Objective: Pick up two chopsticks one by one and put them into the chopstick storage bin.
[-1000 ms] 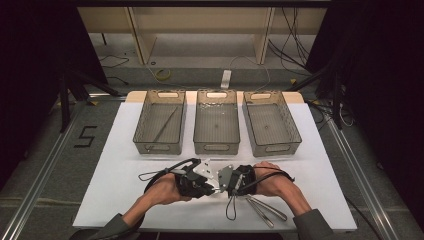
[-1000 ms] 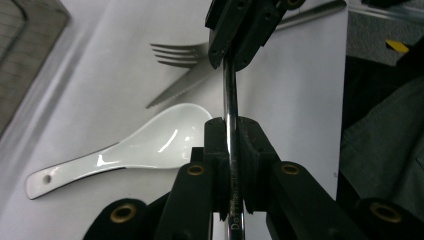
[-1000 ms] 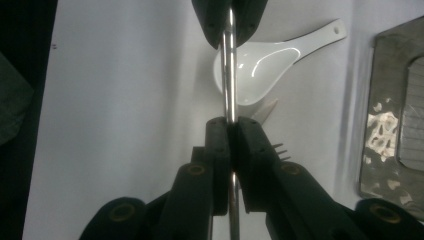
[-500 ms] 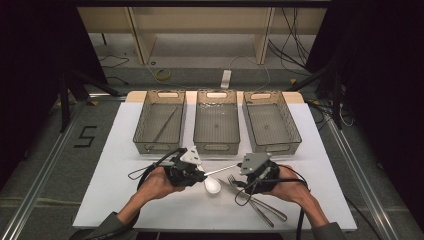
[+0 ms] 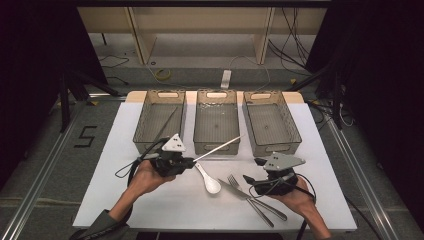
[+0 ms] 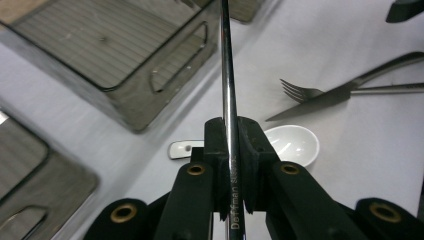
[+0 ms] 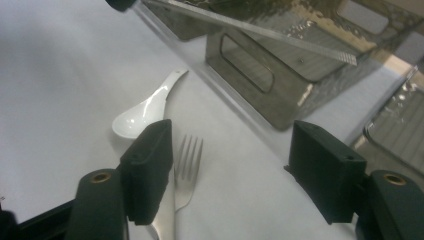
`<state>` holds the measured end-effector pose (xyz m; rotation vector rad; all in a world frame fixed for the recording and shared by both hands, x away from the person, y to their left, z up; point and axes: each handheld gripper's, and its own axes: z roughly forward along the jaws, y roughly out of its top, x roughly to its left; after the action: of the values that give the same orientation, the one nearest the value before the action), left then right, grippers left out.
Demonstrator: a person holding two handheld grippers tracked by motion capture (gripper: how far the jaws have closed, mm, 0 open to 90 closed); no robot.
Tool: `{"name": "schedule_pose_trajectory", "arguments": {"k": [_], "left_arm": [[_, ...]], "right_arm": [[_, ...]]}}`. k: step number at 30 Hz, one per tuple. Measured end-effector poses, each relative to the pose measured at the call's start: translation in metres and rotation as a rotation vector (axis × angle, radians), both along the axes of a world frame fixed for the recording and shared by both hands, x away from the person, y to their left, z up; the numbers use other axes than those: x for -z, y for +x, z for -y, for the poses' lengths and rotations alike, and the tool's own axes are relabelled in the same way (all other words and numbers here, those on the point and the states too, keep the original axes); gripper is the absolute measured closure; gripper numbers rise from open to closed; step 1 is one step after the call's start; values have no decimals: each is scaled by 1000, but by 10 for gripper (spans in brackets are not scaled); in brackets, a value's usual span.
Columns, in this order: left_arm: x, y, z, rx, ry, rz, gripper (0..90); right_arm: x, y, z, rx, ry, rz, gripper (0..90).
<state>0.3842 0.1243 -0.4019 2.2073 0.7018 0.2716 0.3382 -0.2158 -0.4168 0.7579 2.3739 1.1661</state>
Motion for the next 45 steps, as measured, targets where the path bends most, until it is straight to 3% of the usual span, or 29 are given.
{"name": "schedule_pose_trajectory", "arguments": {"k": [5, 11, 17, 20, 28, 34, 38, 45], "left_arm": [[-5, 5, -14, -56, -31, 10, 834], [-12, 10, -32, -117, -65, 30, 834], [-17, 16, -49, -185, -101, 50, 834], [-17, 20, -54, -209, -105, 52, 834], [-16, 35, -70, -282, -110, 47, 834], [-15, 48, -86, -364, -132, 43, 833], [-14, 59, -94, -426, -150, 22, 834], [-6, 78, -99, -488, -144, -13, 834]], "right_arm": [[6, -5, 6, 35, 16, -19, 323], [7, -11, 10, 82, 70, 22, 313], [12, -13, 14, 104, 90, -3, 295], [13, -16, 15, 110, 91, 15, 293], [14, -21, 19, 118, 105, 11, 287], [16, -24, 20, 124, 117, -5, 276], [16, -23, 19, 123, 124, -5, 276], [18, -23, 18, 115, 119, -15, 275]]}}
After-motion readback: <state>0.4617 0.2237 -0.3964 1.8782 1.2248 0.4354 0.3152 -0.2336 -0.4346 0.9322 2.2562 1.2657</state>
